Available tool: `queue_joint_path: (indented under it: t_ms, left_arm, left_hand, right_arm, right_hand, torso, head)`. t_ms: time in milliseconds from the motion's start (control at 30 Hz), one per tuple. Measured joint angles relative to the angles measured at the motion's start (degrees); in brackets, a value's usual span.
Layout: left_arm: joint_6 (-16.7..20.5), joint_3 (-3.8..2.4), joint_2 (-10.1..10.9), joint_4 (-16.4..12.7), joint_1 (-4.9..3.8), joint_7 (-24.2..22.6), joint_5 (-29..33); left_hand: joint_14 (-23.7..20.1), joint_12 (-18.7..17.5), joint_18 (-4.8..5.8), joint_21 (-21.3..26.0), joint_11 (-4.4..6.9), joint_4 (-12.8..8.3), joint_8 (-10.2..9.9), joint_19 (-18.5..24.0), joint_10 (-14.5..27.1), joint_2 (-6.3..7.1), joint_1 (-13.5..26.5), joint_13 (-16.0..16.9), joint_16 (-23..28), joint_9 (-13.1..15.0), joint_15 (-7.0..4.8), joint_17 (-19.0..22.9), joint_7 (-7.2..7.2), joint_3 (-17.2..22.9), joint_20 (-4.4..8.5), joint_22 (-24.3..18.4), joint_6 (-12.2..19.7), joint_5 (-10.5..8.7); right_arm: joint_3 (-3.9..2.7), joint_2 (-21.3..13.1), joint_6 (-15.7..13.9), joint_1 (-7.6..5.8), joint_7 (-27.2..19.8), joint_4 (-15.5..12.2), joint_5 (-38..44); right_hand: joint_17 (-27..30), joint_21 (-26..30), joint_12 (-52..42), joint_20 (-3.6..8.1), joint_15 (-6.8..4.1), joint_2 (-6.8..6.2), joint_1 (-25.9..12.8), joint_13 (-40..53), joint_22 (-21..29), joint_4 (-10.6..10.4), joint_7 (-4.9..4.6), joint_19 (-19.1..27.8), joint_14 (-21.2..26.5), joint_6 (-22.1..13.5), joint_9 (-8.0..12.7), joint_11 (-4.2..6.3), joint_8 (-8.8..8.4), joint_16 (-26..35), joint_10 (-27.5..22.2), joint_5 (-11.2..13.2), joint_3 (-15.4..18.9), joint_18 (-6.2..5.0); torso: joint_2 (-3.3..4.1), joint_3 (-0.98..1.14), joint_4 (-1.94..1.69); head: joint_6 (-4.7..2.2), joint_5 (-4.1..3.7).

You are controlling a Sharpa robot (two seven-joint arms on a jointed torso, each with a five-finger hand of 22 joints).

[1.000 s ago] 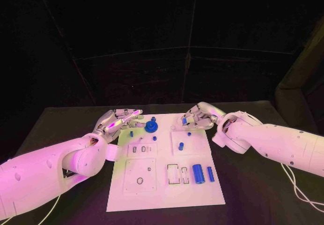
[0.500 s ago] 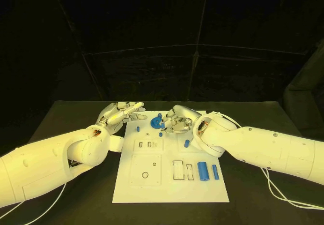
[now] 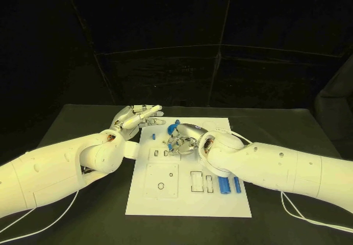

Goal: Assemble the parts on the task board

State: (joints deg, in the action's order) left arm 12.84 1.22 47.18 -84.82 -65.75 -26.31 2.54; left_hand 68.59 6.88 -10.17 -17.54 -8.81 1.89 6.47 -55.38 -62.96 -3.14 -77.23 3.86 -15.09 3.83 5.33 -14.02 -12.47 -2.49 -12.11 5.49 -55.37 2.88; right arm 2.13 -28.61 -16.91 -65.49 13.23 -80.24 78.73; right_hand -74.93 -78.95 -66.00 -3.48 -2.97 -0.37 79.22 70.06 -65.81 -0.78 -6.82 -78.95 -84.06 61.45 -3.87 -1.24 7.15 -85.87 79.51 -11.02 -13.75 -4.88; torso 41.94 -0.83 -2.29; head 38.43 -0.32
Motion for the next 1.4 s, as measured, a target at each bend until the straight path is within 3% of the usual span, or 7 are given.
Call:
queue_joint_path:
  t_ms: [300, 1400]
  left_arm:
    - [-0.1, 0.00, -0.3, 0.2, -0.09, 0.0, 0.1]
    - [-0.4, 0.00, -0.3, 0.3, -0.11, 0.1, 0.2]
  left_hand:
    - [0.0, 0.0, 0.00, 0.0, 0.00, 0.0, 0.0, 0.0, 0.0, 0.00, 0.0, 0.0, 0.0, 0.0, 0.00, 0.0, 0.00, 0.0, 0.00, 0.0, 0.0, 0.00]
    - [0.0, 0.0, 0.00, 0.0, 0.00, -0.3, 0.0, 0.0, 0.0, -0.30, -0.3, 0.0, 0.0, 0.0, 0.00, 0.0, 0.00, 0.0, 0.00, -0.1, 0.0, 0.00]
  right_arm:
    - [0.01, 0.8, 0.9, 0.55, 1.1, 0.3, 2.3]
    - [-0.17, -0.4, 3.1, 0.67, 2.3, -1.6, 5.5]
  right_hand:
    - [0.0, 0.0, 0.0, 0.00, 0.00, -0.23, -0.2, 0.0, 0.0, 0.0, -0.06, 0.0, 0.0, 0.1, 0.0, 0.00, 0.11, 0.0, 0.0, 0.0, 0.0, 0.00]
    - [0.0, 0.0, 0.6, 0.00, 0.00, -1.88, -1.9, -0.4, 0.2, 0.1, 0.18, 0.0, 0.0, 0.5, 0.1, -0.40, -0.42, 0.2, -0.4, 0.0, -0.1, 0.00]
  torso:
    - [0.00, 0.12, 0.02]
    - [-0.03, 0.10, 0.02]
  head:
    - [0.72, 0.33]
    - [0.89, 0.35]
